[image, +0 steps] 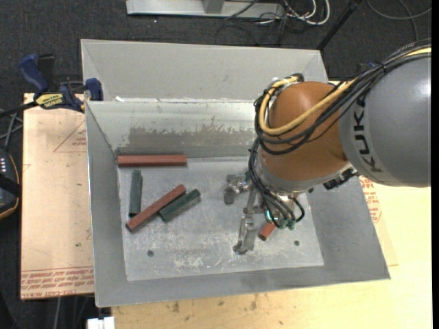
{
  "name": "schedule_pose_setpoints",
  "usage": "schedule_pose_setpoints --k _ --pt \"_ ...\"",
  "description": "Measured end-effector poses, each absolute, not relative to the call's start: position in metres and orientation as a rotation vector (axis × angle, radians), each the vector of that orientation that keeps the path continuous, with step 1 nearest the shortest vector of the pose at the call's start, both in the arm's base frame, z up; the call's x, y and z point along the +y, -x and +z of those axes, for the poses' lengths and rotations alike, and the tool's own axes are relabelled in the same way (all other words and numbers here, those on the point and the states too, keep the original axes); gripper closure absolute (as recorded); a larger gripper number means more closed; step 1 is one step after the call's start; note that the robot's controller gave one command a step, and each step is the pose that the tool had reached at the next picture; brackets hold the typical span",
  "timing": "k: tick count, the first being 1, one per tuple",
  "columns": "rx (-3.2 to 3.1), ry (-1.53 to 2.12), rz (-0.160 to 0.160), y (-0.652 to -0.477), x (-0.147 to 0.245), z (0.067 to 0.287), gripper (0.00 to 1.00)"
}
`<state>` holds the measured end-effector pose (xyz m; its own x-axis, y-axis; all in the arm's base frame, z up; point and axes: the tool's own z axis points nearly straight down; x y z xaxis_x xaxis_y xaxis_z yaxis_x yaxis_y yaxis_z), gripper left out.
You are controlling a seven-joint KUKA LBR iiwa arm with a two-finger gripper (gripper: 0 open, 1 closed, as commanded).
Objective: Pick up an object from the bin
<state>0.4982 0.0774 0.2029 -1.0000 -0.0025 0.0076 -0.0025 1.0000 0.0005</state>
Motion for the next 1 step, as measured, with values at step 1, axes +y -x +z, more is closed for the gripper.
schedule_pose_setpoints --k 1 --pt "-3.142 0.0 -0.002 -0.4999 0.077 0.2065 0.0"
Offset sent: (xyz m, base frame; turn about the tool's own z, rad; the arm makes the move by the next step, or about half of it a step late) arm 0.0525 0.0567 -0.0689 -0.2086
